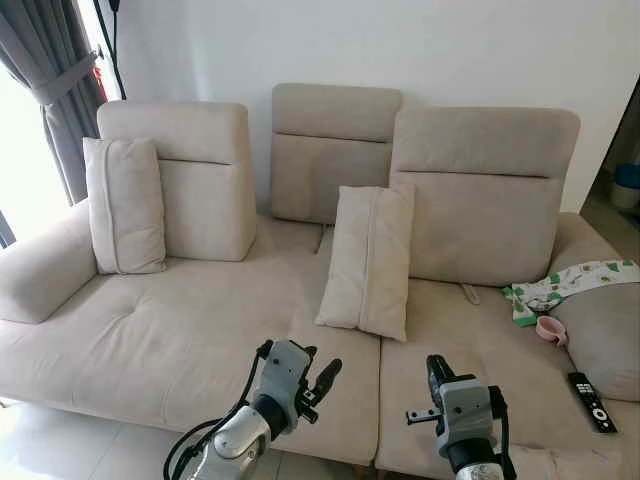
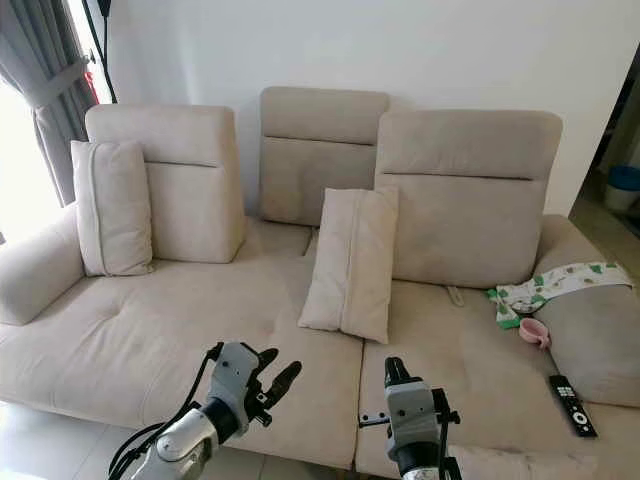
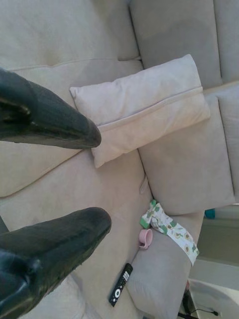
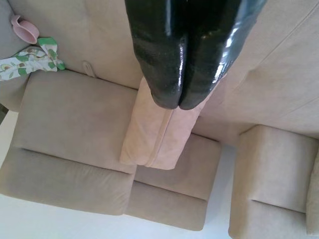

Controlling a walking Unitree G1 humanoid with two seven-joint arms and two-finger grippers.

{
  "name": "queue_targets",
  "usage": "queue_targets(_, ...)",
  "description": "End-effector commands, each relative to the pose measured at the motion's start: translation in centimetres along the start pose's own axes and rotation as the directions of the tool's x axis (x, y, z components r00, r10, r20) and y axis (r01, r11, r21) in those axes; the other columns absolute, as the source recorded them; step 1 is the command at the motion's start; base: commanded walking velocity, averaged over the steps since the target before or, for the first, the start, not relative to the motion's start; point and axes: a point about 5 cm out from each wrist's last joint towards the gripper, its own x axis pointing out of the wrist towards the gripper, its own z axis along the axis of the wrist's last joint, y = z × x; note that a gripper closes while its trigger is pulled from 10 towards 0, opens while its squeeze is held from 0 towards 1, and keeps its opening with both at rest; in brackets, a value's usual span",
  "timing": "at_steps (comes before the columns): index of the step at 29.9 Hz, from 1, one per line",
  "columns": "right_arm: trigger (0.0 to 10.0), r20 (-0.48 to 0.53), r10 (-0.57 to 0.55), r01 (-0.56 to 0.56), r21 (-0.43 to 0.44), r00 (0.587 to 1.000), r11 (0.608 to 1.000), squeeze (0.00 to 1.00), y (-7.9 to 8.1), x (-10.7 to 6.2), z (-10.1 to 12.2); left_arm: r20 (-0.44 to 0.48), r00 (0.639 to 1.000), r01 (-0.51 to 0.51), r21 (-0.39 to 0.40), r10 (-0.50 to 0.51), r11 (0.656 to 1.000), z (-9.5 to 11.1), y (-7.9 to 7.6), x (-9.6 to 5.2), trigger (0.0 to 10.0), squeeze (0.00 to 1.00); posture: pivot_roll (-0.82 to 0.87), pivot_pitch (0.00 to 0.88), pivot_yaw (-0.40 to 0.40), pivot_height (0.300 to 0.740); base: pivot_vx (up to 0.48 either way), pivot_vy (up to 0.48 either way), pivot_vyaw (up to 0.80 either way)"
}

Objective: Move the pillow to the sofa from floor

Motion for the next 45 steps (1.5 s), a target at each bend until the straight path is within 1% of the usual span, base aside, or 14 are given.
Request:
queue_targets(1, 10.0, -0.013, 0.002, -0.002, 0.010, 1.000, 1.000, 0.00, 0.21, -0.21, -0.18, -0.006, 1.000, 0.007, -0.004, -0.007, 1.000, -0.28, -0.08, -0.18, 10.0, 0.00, -0.13, 0.000, 0.043, 0.740, 0.000, -0.352, 0.00)
queue_targets(38, 10.0, -0.022, -0.008, 0.008, 0.002, 1.000, 1.000, 0.00, -0.10, 0.03, -0.46, 0.001, 1.000, 0.014, 0.002, -0.014, 1.000, -0.02, -0.16, 0.31, 10.0, 0.00, -0.13, 0.000, 0.045, 0.740, 0.000, -0.342, 0.00)
queue_targets(41, 10.0, -0.023, -0.008, 0.008, 0.001, 1.000, 1.000, 0.00, -0.10, 0.03, -0.45, 0.000, 1.000, 0.013, 0.002, -0.013, 1.000, -0.04, -0.16, 0.34, 10.0, 0.00, -0.13, 0.000, 0.045, 0.740, 0.000, -0.292, 0.00)
queue_targets(45, 10.0, -0.024, -0.007, 0.007, 0.000, 1.000, 1.000, 0.00, -0.12, 0.07, -0.50, -0.002, 1.000, 0.006, -0.014, -0.006, 1.000, -0.12, -0.10, 0.41, 10.0, 0.00, -0.13, 0.000, 0.043, 0.740, 0.000, 0.000, 0.00)
